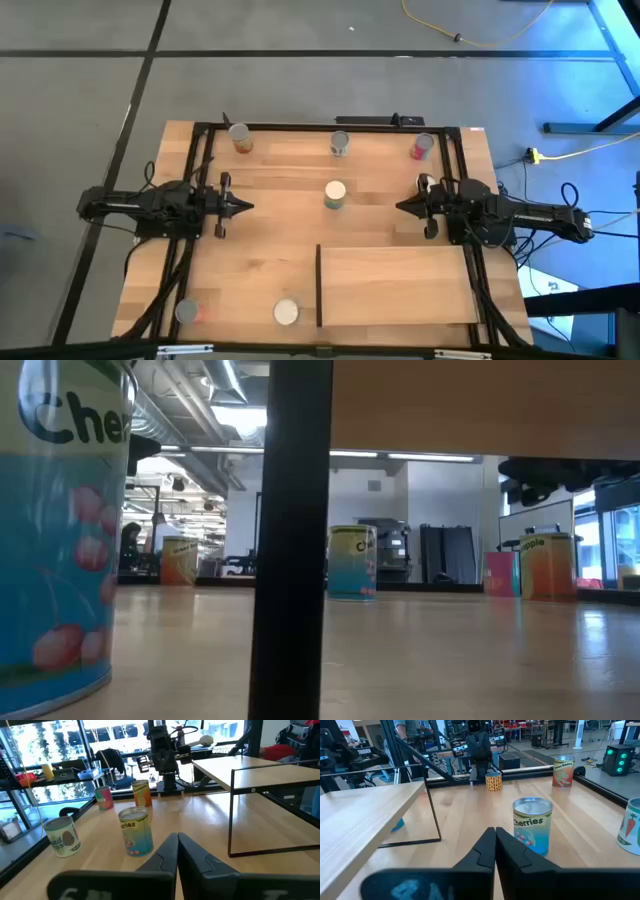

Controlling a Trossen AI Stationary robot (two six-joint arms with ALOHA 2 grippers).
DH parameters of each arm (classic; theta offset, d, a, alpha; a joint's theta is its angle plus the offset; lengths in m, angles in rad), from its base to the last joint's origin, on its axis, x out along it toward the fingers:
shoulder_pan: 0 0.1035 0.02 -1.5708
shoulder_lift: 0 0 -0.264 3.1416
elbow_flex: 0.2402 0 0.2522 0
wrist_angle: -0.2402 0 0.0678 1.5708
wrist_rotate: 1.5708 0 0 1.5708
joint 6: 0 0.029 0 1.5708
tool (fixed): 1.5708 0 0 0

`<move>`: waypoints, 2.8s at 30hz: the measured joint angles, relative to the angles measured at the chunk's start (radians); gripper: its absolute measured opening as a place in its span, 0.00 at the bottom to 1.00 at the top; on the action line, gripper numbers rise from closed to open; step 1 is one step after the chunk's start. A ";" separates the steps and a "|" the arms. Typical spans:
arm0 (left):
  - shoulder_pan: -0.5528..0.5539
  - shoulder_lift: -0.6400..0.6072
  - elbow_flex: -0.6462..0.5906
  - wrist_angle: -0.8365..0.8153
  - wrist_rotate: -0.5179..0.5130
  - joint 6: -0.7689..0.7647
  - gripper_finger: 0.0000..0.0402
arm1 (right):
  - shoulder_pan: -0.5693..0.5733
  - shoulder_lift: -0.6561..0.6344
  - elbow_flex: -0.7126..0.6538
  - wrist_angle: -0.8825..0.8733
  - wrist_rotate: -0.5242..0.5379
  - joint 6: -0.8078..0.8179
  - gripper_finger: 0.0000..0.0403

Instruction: Pick and place cans onto a shelf

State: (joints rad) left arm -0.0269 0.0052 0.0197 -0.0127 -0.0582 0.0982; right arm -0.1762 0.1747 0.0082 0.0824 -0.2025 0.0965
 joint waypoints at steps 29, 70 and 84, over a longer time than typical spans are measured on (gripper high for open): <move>0.000 0.000 0.000 0.000 0.000 0.000 0.00 | 0.000 0.000 0.000 0.000 0.000 0.000 0.03; 0.000 0.000 0.008 0.069 -0.081 -0.006 0.00 | 0.000 0.026 0.220 -0.187 0.121 -0.024 0.03; 0.000 0.247 0.417 -0.369 -0.102 -0.162 0.00 | -0.001 0.367 0.706 -0.756 0.361 0.320 0.03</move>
State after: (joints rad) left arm -0.0267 0.2517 0.4365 -0.3816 -0.1598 -0.0634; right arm -0.1768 0.5418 0.7142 -0.6734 0.1586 0.4163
